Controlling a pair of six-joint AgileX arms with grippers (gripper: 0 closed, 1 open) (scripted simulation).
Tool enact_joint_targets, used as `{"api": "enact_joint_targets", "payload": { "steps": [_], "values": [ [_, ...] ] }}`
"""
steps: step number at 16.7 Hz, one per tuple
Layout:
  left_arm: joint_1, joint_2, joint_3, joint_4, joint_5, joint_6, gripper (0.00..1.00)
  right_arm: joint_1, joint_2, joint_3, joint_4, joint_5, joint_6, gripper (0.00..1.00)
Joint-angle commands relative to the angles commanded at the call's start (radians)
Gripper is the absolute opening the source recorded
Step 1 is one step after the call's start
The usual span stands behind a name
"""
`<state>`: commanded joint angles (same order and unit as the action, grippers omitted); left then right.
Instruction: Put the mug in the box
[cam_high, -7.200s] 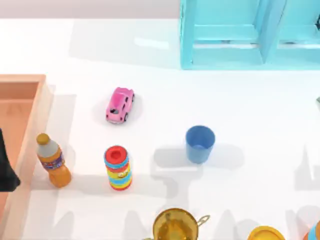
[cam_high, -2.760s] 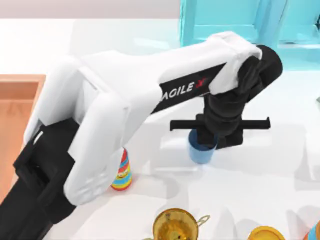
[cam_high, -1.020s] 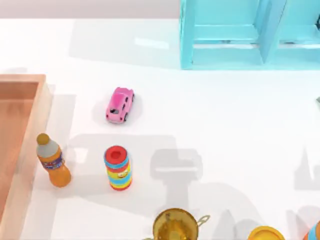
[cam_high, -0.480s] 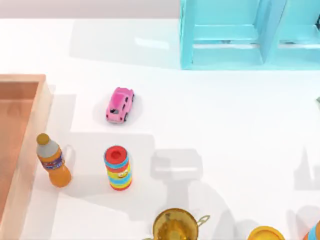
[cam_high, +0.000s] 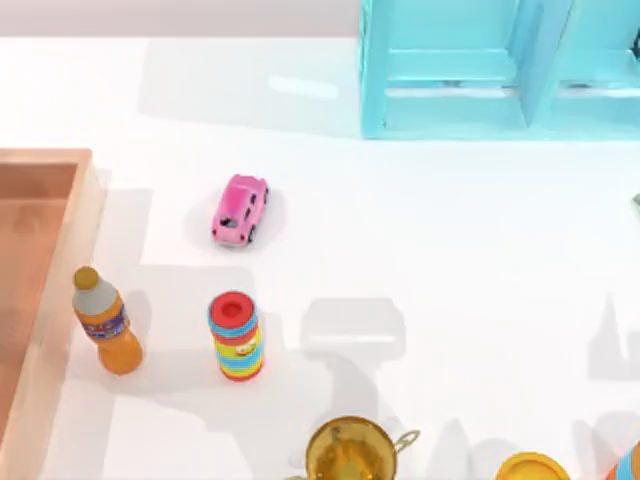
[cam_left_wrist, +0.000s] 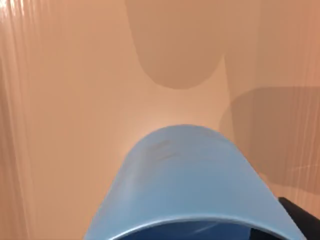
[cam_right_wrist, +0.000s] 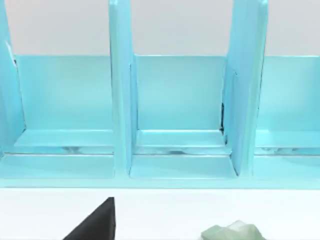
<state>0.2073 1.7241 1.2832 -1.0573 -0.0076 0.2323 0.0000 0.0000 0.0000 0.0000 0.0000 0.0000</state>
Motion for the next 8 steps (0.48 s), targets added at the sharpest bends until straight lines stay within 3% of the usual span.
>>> {"api": "enact_joint_targets", "payload": {
  "steps": [8],
  "values": [
    [0.0, 0.0, 0.0, 0.0, 0.0, 0.0, 0.6, 0.0, 0.0, 0.0, 0.0, 0.0, 0.0, 1.0]
  ]
}}
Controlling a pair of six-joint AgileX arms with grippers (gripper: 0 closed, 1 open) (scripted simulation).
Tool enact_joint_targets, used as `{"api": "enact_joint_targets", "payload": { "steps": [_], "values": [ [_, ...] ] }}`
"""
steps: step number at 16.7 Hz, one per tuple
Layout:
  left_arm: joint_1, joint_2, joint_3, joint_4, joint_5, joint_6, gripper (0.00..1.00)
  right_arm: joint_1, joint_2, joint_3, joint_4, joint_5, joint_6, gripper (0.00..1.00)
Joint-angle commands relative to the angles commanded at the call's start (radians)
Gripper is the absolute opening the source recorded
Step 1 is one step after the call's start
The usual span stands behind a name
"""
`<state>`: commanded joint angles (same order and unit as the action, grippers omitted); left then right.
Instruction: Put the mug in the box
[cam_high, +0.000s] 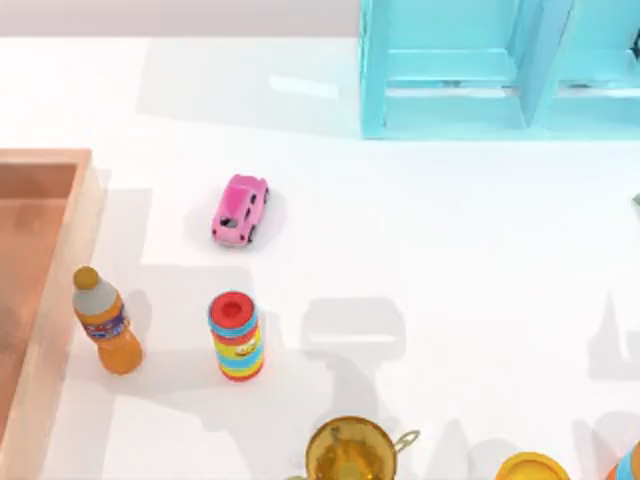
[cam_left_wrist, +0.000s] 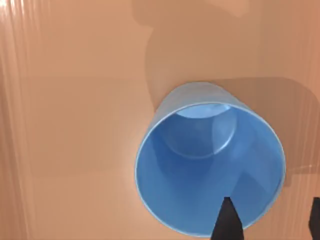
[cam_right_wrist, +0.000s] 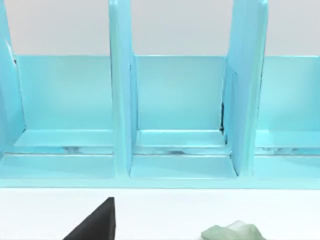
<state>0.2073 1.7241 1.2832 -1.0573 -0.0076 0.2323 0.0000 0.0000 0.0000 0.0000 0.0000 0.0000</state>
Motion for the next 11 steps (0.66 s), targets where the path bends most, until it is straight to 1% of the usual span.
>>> {"api": "enact_joint_targets", "payload": {
  "steps": [5, 6, 11],
  "values": [
    [0.0, 0.0, 0.0, 0.0, 0.0, 0.0, 0.98, 0.0, 0.0, 0.0, 0.0, 0.0, 0.0, 1.0],
    [0.0, 0.0, 0.0, 0.0, 0.0, 0.0, 1.0, 0.0, 0.0, 0.0, 0.0, 0.0, 0.0, 1.0],
    [0.0, 0.0, 0.0, 0.0, 0.0, 0.0, 1.0, 0.0, 0.0, 0.0, 0.0, 0.0, 0.0, 1.0]
  ]
}}
